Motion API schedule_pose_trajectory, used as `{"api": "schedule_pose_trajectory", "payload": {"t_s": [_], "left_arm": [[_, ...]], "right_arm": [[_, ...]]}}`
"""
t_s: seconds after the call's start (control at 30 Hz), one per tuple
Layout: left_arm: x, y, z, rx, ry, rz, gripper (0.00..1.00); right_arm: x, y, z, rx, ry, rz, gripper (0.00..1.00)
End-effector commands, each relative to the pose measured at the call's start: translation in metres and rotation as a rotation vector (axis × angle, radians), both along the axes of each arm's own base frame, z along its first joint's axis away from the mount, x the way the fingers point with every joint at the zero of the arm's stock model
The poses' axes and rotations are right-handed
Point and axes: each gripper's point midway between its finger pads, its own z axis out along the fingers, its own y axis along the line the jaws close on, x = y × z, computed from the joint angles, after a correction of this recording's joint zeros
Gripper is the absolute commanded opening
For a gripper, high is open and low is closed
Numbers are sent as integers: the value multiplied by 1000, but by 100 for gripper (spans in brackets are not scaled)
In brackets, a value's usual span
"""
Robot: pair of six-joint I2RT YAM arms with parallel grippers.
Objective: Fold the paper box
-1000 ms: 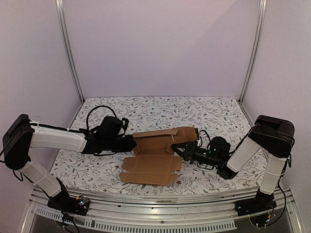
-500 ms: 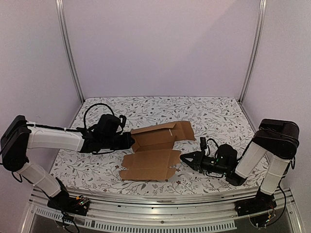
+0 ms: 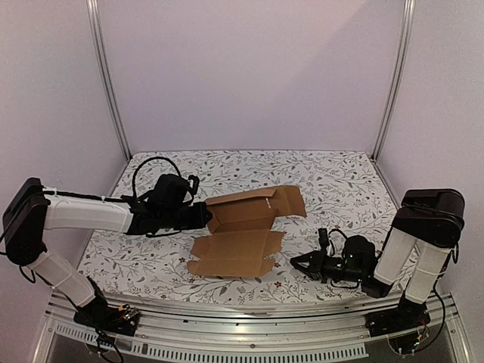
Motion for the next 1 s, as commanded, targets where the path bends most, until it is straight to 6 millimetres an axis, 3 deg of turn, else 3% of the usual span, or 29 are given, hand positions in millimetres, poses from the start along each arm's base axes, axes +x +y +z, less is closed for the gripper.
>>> {"api": "schedule_pose_trajectory", "payload": {"t_s": [0.0,0.4,0.57,0.83,0.97], "left_arm": [[10,-6,4,4,-22,-6,0],[19,-23,-2,17,-17,-23,0],[22,-31,-6,22,-11,-32,0],[26,-43,-7,35,-21,-44,0],[27,-47,-9,50,-27,-44,0]], "right_arm": [[-9,-4,-2,-10,-29,29,10],[-19,-37,-15,-60,11,3,13],[-24,-48,-19,-74,26,-1,0],[-26,-51,-12,-47,26,30,0],[-23,-52,-6,-23,16,42,23]]}}
